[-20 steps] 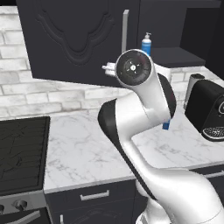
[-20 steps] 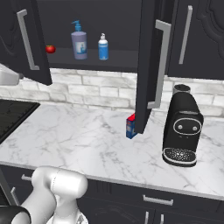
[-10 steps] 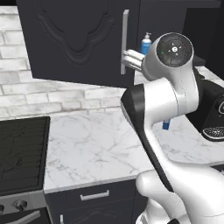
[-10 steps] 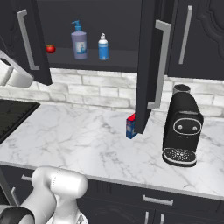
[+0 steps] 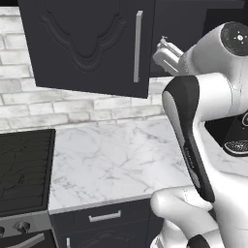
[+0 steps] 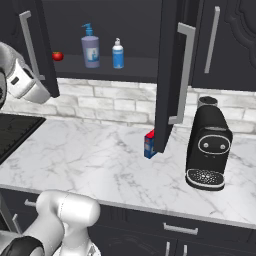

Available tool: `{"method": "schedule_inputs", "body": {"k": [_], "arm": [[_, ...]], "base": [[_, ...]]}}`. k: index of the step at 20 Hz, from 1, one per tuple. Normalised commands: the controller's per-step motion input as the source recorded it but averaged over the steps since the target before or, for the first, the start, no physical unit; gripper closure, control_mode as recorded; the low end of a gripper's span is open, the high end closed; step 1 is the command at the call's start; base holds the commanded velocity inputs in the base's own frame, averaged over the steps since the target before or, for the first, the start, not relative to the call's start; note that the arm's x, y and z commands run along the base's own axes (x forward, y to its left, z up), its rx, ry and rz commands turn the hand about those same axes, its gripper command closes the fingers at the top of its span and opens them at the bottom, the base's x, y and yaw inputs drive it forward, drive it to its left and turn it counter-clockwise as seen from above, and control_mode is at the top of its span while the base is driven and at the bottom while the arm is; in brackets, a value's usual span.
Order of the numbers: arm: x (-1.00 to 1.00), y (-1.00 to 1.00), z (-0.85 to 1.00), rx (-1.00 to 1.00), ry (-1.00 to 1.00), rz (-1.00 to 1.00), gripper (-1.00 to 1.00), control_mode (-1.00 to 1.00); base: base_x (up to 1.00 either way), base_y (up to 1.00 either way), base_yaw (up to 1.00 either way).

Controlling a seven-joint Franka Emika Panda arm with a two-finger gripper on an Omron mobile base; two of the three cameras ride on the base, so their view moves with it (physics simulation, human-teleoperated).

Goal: Pick the soap dispenser and soap dispenser from the cabinet and place them on the counter.

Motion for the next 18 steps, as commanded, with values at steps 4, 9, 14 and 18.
{"method": "schedule_inputs", "body": {"k": [4,9,14,18], "arm": [[0.0,-0.24,0.0,0.23,0.02,0.03,-1.0,-1.0],[0.01,-0.22,0.0,0.18,0.04,0.01,-1.0,-1.0],[0.17,-0.2,0.0,0.15,0.07,0.01,-1.0,-1.0],[0.18,-0.17,0.0,0.21,0.1,0.05,-1.0,-1.0]], "base": [[0.0,0.0,0.0],[0.0,0.0,0.0],[0.0,0.0,0.0],[0.0,0.0,0.0]]}}
